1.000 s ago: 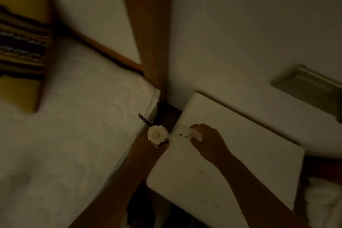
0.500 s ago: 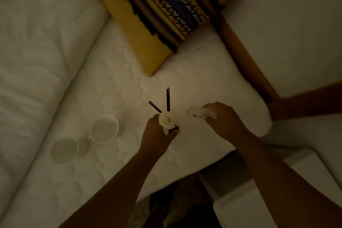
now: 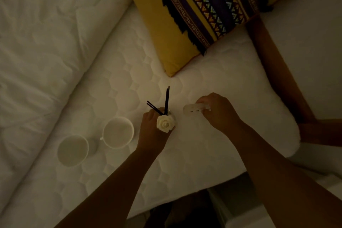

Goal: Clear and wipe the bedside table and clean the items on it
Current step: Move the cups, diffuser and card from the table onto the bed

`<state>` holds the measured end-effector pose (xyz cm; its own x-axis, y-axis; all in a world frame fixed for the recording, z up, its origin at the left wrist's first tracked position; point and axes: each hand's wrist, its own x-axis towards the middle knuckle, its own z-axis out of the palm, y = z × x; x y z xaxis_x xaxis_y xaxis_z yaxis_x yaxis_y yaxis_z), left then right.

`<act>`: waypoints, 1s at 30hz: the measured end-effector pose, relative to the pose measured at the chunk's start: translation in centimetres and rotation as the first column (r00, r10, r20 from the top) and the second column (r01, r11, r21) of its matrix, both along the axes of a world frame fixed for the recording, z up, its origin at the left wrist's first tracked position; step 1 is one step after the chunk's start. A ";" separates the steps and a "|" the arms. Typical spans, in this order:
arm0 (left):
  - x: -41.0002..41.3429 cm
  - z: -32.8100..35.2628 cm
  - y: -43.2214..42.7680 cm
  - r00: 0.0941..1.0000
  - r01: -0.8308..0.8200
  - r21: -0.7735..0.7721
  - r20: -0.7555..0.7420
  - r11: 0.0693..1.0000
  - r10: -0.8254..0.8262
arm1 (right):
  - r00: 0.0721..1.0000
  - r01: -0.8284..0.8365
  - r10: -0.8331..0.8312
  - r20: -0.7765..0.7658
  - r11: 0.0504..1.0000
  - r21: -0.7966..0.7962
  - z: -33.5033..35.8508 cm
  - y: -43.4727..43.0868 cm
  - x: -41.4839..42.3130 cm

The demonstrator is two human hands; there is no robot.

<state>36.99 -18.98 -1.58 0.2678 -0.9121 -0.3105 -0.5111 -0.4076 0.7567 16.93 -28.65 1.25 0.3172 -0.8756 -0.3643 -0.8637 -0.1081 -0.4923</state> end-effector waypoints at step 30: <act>4.2 13.8 14.0 0.977 0.193 0.484 -0.014 0.853 -0.212 | 0.990 0.111 -0.138 0.030 0.894 0.434 12.7 16.6 3.6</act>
